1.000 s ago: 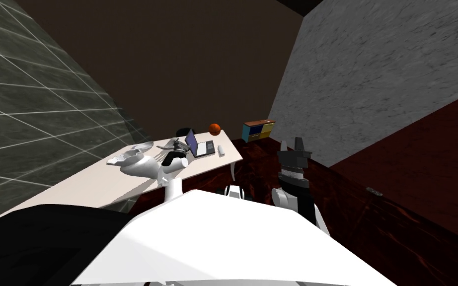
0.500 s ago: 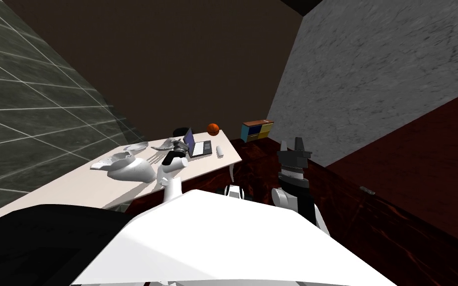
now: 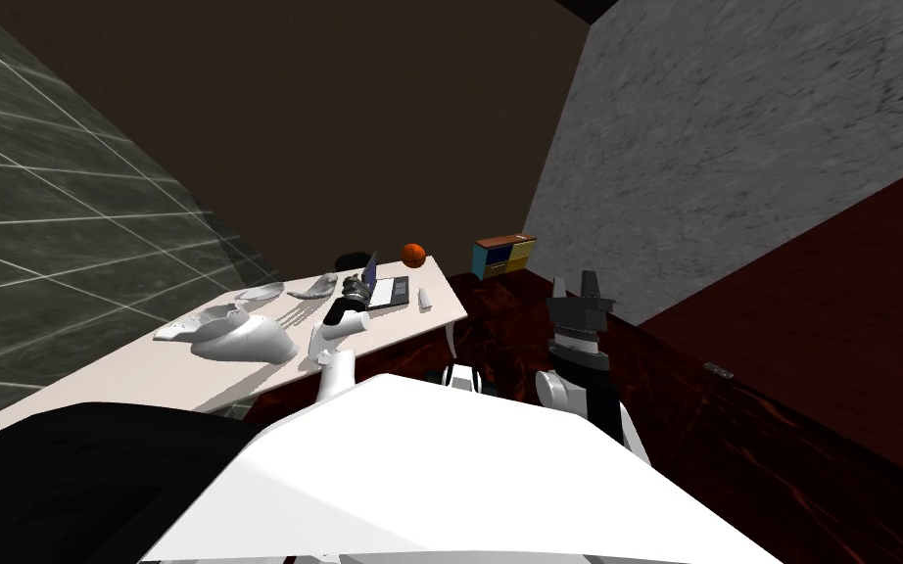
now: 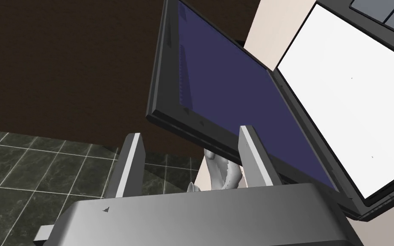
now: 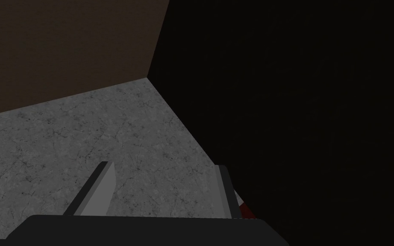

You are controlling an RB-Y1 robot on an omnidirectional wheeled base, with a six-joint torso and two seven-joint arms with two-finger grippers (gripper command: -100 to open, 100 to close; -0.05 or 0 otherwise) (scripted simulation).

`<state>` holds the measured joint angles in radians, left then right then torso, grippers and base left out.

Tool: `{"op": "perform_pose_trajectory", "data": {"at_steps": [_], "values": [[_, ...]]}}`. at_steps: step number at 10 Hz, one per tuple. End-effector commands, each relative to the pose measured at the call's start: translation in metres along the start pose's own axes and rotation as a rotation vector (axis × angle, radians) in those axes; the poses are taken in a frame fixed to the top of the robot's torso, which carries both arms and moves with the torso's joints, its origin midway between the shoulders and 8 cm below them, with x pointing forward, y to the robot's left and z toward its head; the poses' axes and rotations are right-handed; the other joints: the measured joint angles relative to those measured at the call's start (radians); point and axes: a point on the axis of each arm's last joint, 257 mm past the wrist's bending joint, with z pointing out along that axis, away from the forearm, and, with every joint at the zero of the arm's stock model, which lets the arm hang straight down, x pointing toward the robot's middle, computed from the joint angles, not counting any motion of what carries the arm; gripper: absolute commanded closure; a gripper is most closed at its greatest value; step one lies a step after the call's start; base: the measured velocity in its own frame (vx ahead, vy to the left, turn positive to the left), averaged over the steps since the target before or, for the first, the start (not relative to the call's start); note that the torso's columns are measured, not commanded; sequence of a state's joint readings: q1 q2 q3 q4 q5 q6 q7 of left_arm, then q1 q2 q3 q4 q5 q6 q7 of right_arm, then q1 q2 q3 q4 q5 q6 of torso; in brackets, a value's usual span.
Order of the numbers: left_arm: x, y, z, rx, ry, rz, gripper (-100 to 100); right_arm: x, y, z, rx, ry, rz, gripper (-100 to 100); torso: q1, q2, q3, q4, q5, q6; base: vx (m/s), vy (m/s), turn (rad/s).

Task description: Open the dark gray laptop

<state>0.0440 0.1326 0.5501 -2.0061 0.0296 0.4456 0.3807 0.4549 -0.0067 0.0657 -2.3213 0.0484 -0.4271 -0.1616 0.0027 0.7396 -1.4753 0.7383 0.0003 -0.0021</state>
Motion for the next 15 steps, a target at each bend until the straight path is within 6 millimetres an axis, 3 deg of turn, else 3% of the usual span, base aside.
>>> {"op": "perform_pose_trajectory", "data": {"at_steps": [1, 2, 11, 12, 15], "values": [[-0.004, 0.001, 0.004, 0.008, -0.002, 0.106, 100, 0.0, 0.0, 0.0, 0.0, 0.0, 0.0, 0, -0.002, 0.0, 0.0, 0.0, -0.001, 0.0, 0.009, -0.084, -0.017], [-0.004, 0.002, 0.003, 0.002, -0.002, 0.078, 100, 0.0, 0.0, 0.0, 0.0, 0.0, 0.0, 0, -0.004, 0.001, 0.0, 0.001, -0.002, 0.001, 0.004, -0.037, -0.003], [-0.007, 0.049, 0.022, 0.015, 0.04, 0.486, 100, 0.0, 0.0, 0.0, 0.0, 0.0, 0.0, 0, -0.005, 0.001, 0.0, 0.001, -0.002, 0.002, 0.03, -0.083, 0.032], [-0.008, 0.049, 0.021, 0.005, 0.033, 0.457, 100, 0.0, 0.0, 0.0, 0.0, 0.0, 0.0, 0, -0.005, -0.001, 0.0, 0.001, -0.003, 0.002, 0.02, -0.032, 0.007], [-0.015, 0.071, 0.016, 0.009, 0.042, 0.585, 100, 0.0, 0.0, 0.0, 0.0, 0.0, 0.0, 0, -0.004, -0.001, -0.001, 0.001, -0.002, 0.001, 0.057, -0.038, 0.055]]}}
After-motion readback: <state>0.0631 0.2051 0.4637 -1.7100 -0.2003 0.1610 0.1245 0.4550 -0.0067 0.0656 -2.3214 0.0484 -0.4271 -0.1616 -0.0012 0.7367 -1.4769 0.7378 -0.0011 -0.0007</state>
